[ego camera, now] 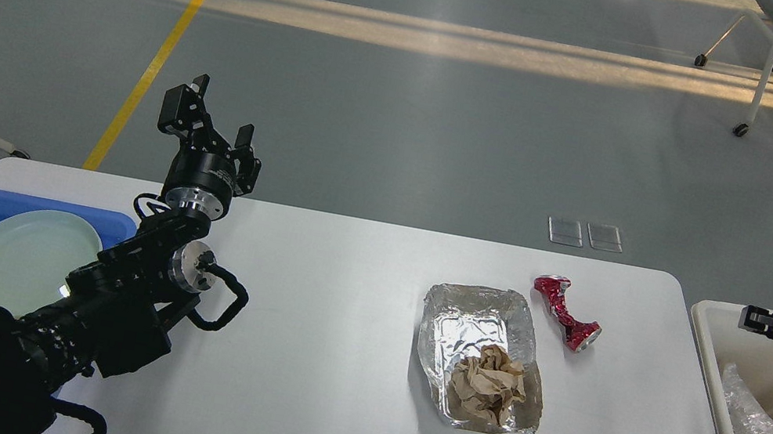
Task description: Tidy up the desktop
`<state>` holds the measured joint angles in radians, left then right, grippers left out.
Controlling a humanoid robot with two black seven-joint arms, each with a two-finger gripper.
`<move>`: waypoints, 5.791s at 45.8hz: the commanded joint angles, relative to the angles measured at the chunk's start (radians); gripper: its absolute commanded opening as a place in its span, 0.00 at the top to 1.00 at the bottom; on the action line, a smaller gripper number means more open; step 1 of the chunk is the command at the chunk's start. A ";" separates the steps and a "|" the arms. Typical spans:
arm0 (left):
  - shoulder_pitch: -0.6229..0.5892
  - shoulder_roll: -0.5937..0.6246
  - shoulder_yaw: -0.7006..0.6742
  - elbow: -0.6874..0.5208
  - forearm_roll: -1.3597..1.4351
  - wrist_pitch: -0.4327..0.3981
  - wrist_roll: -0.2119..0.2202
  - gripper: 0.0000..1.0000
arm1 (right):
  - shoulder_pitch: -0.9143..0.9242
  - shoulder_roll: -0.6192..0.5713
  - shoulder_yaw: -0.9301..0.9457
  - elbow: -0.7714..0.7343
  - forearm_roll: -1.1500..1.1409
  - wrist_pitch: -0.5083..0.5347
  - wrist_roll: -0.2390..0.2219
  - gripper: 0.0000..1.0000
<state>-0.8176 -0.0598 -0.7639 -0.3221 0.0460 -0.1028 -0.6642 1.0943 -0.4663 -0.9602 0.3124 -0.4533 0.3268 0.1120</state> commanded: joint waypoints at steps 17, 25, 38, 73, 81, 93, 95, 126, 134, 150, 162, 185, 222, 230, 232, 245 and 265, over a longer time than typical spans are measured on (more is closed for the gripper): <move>0.000 0.000 0.000 0.000 0.000 0.000 0.000 0.01 | 0.432 -0.067 0.020 0.463 0.008 0.234 0.001 0.00; 0.000 0.000 0.000 0.000 0.000 0.000 0.000 0.01 | 0.720 -0.098 0.020 0.666 0.142 0.474 0.005 0.00; 0.000 0.000 0.000 0.000 0.000 0.000 0.000 0.01 | 1.122 -0.103 0.044 0.749 0.235 0.633 0.011 0.00; 0.000 0.000 0.000 0.000 0.000 0.000 0.000 0.01 | 1.089 -0.069 0.029 0.642 0.381 0.633 -0.009 0.00; 0.000 0.000 0.000 0.000 0.000 0.000 0.000 0.01 | 0.802 -0.014 0.031 0.489 0.432 0.633 -0.051 0.01; 0.000 0.000 0.000 0.000 0.000 0.000 0.000 0.01 | 0.446 0.070 0.050 0.398 0.668 0.582 -0.178 0.01; 0.000 0.000 0.000 0.000 0.000 0.000 0.000 0.01 | 0.409 0.072 0.057 0.386 0.696 0.523 -0.196 0.01; 0.000 0.000 0.000 0.000 0.000 0.000 0.000 0.01 | 0.018 0.201 0.235 0.162 0.748 0.066 -0.264 0.00; 0.000 0.000 0.000 0.000 0.000 0.000 0.000 0.01 | -0.010 0.213 0.245 0.120 0.717 -0.001 -0.262 0.00; 0.000 0.000 0.000 0.000 0.000 0.000 0.000 0.01 | -0.068 0.288 0.250 0.119 0.716 -0.178 -0.276 0.06; 0.000 0.000 0.000 0.000 0.000 0.000 0.000 0.01 | -0.085 0.302 0.251 0.119 0.717 -0.247 -0.298 0.25; 0.000 0.000 0.000 0.000 0.000 0.000 0.000 0.01 | -0.093 0.314 0.265 0.119 0.719 -0.296 -0.296 0.57; 0.000 0.000 0.000 0.000 0.000 0.000 0.000 0.01 | -0.068 0.302 0.258 0.131 0.716 -0.278 -0.285 0.60; 0.000 0.000 0.000 0.000 0.000 0.000 0.000 0.01 | -0.073 0.288 0.242 0.123 0.706 -0.279 -0.284 0.35; 0.000 0.000 0.000 0.000 0.000 0.000 0.000 0.01 | -0.073 0.279 0.241 0.123 0.682 -0.279 -0.284 0.35; 0.000 0.000 0.000 0.000 0.000 0.000 0.000 0.01 | -0.040 0.241 0.239 0.119 0.490 -0.292 -0.282 0.35; 0.000 0.000 0.000 0.000 0.000 0.000 0.000 0.01 | -0.042 0.222 0.239 0.117 0.338 -0.344 -0.273 0.35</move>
<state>-0.8176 -0.0598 -0.7639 -0.3223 0.0460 -0.1028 -0.6642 1.0574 -0.2465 -0.7213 0.4294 -0.1084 -0.0077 -0.1651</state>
